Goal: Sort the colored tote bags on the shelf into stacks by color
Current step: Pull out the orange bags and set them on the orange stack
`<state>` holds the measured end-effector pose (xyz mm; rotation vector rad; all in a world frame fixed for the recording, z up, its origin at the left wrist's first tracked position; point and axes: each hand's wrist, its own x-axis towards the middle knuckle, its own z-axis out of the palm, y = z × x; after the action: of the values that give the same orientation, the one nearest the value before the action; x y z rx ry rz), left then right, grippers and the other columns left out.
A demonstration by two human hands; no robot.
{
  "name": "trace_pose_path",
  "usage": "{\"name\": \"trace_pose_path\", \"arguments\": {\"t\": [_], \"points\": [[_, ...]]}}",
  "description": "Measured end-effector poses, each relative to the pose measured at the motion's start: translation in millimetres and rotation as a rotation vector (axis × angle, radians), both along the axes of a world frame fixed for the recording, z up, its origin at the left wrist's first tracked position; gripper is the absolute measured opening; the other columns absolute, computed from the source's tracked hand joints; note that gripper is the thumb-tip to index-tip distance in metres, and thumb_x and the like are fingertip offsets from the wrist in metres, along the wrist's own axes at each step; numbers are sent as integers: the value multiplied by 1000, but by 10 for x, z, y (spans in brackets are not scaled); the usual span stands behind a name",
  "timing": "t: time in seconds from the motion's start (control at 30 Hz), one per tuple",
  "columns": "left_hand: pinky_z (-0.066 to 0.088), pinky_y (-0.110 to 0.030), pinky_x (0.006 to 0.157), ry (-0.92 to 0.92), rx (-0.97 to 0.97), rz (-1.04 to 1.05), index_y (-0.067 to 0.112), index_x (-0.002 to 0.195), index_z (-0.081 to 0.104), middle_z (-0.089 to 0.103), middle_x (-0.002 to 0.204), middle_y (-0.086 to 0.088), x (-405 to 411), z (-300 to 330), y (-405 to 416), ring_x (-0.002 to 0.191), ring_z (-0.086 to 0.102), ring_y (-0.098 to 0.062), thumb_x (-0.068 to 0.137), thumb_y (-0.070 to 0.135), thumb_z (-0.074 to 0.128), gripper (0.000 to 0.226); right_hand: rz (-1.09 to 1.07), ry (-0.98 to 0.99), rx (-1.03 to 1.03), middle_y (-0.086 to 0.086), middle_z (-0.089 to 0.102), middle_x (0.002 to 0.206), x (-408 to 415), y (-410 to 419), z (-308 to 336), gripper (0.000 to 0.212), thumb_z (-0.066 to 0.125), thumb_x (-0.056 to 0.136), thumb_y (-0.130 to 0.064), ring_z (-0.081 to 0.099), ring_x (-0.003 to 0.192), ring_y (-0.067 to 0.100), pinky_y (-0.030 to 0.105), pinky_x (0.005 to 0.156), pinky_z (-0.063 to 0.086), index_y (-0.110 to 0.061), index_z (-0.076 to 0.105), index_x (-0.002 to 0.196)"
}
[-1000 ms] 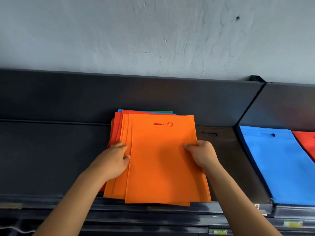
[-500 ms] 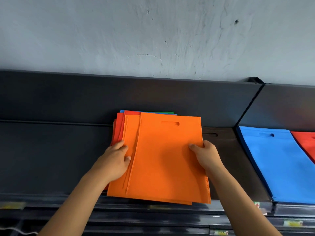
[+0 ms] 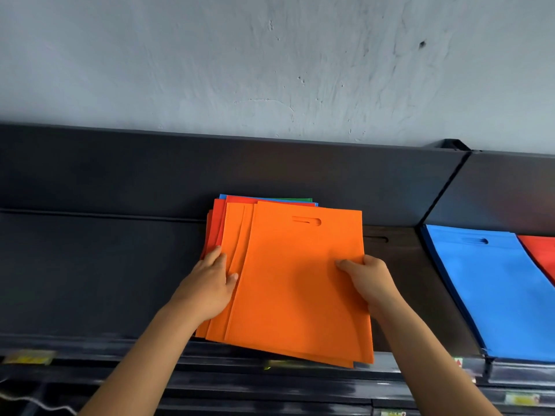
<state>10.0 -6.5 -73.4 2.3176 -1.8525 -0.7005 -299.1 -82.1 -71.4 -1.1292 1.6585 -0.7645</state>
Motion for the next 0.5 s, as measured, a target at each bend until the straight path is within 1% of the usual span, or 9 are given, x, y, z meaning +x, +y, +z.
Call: {"name": "trace_pose_path", "arguments": {"t": [0.07,0.13,0.23,0.27,0.33,0.4,0.47,0.5], "points": [[26,-45,125,-16,-1,-7,21,166,11,-8,173,12,-5,-8,-4,159,8,-22,109,51,31,68,33,-27,31,11,76,103,35,17,-6,24,72,98,-33,73,94,29,39,72,58,-11,69,108],[28,-47,125,-9,6,-14,27,166,15,-7,173,13,15,2,-7,159,8,-22,109,51,30,63,46,-45,29,8,75,106,51,18,-20,20,71,99,-33,72,95,28,38,70,55,-16,68,109],[28,-50,125,28,32,-24,40,164,17,-7,172,16,62,23,-2,159,5,-22,108,56,25,58,23,-35,-1,6,74,107,16,0,-33,22,72,98,-33,72,96,28,43,77,56,-18,65,112],[27,-51,125,30,49,-35,44,163,15,-9,172,16,70,23,1,159,4,-22,107,59,23,59,13,-28,-9,5,74,107,-6,-4,-34,22,73,98,-33,72,96,28,45,80,57,-18,65,112],[24,-55,124,11,84,-56,48,162,4,-16,171,17,65,7,11,160,-1,-21,103,68,20,64,3,-31,-19,5,74,108,-54,-14,-38,26,74,97,-34,72,97,28,49,86,59,-18,64,115],[22,-56,124,-12,95,-48,43,163,-8,-22,169,16,40,-19,22,160,-5,-20,100,73,17,74,11,-53,-3,7,74,110,-75,-10,-19,32,75,96,-35,73,98,29,51,88,60,-16,63,119],[20,-56,124,-15,83,-24,35,163,-13,-24,169,14,10,-39,28,160,-7,-19,97,76,13,82,33,-87,32,8,75,111,-73,10,-10,37,78,94,-36,74,98,30,48,83,61,-15,62,121],[19,-56,125,-9,76,-12,32,164,-13,-24,169,14,-1,-45,28,160,-7,-19,96,77,11,85,55,-119,56,9,77,110,-61,27,2,36,78,94,-36,76,98,30,46,80,61,-15,64,120]]}}
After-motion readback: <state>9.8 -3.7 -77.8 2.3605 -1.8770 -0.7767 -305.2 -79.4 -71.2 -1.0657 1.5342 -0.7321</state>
